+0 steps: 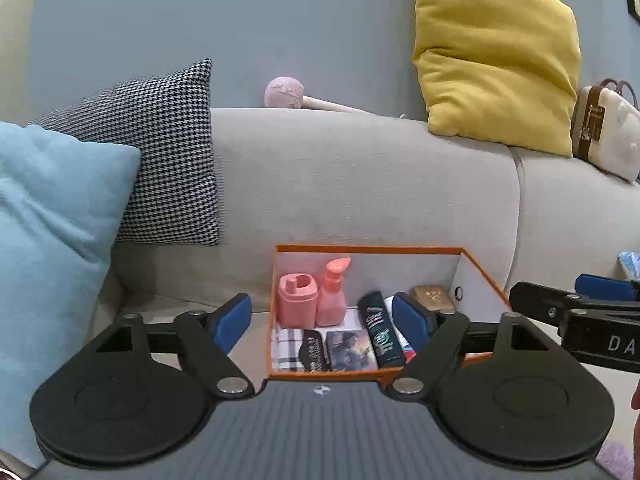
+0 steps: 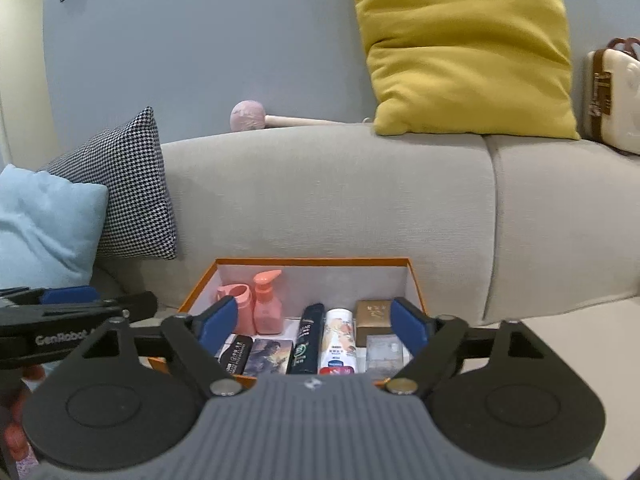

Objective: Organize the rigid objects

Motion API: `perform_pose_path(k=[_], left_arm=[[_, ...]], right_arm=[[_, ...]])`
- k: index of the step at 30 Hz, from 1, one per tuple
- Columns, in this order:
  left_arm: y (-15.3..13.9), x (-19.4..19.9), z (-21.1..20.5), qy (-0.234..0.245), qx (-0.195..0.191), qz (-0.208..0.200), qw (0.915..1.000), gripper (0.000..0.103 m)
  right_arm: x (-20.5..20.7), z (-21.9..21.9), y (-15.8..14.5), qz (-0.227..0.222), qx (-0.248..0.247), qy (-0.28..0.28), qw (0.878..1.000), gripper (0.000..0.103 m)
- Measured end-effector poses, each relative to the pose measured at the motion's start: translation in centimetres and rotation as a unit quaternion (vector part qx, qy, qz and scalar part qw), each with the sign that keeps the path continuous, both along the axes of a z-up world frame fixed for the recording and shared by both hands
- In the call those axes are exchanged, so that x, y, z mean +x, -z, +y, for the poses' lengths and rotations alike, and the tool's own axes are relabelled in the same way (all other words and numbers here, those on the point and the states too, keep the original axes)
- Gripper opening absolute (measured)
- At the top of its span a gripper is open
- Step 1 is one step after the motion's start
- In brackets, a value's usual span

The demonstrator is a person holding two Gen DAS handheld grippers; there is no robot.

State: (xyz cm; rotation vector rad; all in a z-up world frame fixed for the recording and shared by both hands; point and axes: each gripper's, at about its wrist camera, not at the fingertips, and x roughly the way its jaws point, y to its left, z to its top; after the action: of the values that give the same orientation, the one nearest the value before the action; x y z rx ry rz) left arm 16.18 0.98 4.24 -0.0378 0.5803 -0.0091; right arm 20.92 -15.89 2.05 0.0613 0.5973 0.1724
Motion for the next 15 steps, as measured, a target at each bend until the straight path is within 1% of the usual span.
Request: perform_pose_path(k=[2, 4, 6, 10, 12, 15], left_arm=[[0.6, -0.6, 0.2, 0.001, -0.003, -0.008, 1.0000, 0.094], [1.3, -1.1, 0.5, -0.002, -0.006, 0.001, 1.0000, 0.095], [2.2, -1.0, 0.8, -0.003, -0.010, 0.014, 0.9998, 0.096], [3.7, -0.8, 0.6, 0.004, -0.002, 0.034, 0.9994, 0.096], [4.2, -0.6, 0.4, 0.007, 0.000, 0.042, 0.9991, 0.096], [4.9, -0.4, 0.6, 0.002, -0.009, 0.055, 0.9984, 0.096]], right_arm=[[-0.6, 0.1, 0.6, -0.001, -0.002, 0.001, 1.000, 0.090], [-1.1, 0.0, 1.2, 0.000, -0.007, 0.003, 1.000, 0.092], [-1.0, 0.0, 2.0, 0.012, -0.011, 0.008, 1.000, 0.096], [-0.7, 0.1, 3.7, 0.044, -0.004, 0.017, 0.999, 0.096], [-0.5, 0.3, 4.3, 0.050, -0.005, 0.017, 0.999, 0.096], [-0.5, 0.7, 5.0, 0.053, -0.017, 0.014, 0.998, 0.096]])
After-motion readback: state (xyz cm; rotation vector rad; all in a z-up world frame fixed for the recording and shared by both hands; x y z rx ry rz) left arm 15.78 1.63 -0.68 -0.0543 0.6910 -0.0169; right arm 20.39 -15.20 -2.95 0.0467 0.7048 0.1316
